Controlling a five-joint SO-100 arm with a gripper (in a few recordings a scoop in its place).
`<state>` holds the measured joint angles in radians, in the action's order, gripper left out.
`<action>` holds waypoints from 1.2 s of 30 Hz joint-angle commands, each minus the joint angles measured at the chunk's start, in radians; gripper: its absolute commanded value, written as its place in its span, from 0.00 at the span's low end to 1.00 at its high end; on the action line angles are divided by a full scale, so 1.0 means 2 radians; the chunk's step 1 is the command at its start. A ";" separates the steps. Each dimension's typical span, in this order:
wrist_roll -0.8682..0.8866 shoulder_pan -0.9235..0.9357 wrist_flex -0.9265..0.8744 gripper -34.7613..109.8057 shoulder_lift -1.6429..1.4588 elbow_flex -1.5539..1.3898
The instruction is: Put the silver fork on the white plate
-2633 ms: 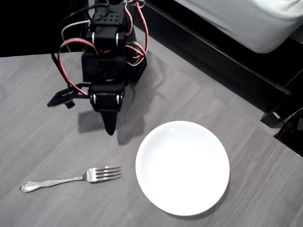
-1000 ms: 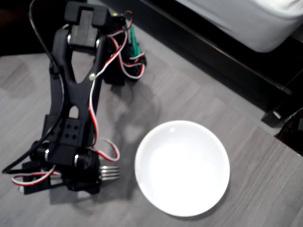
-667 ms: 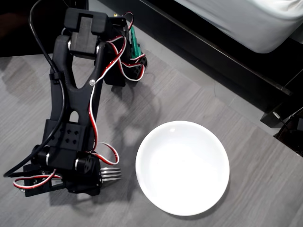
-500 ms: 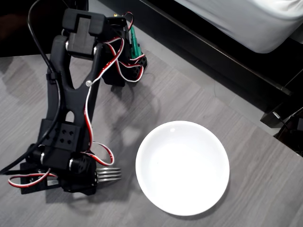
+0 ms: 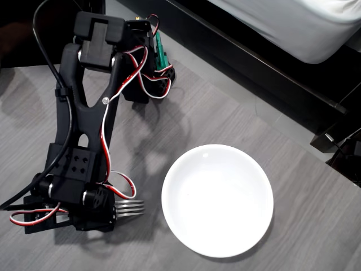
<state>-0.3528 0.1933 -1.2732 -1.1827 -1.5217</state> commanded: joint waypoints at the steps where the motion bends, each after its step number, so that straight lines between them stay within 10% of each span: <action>1: 0.002 -0.005 0.005 0.27 -0.002 0.018; 36: 0.004 -0.033 -0.190 0.24 -0.048 0.238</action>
<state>-0.3574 0.1595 -1.6015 -1.2042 -1.1474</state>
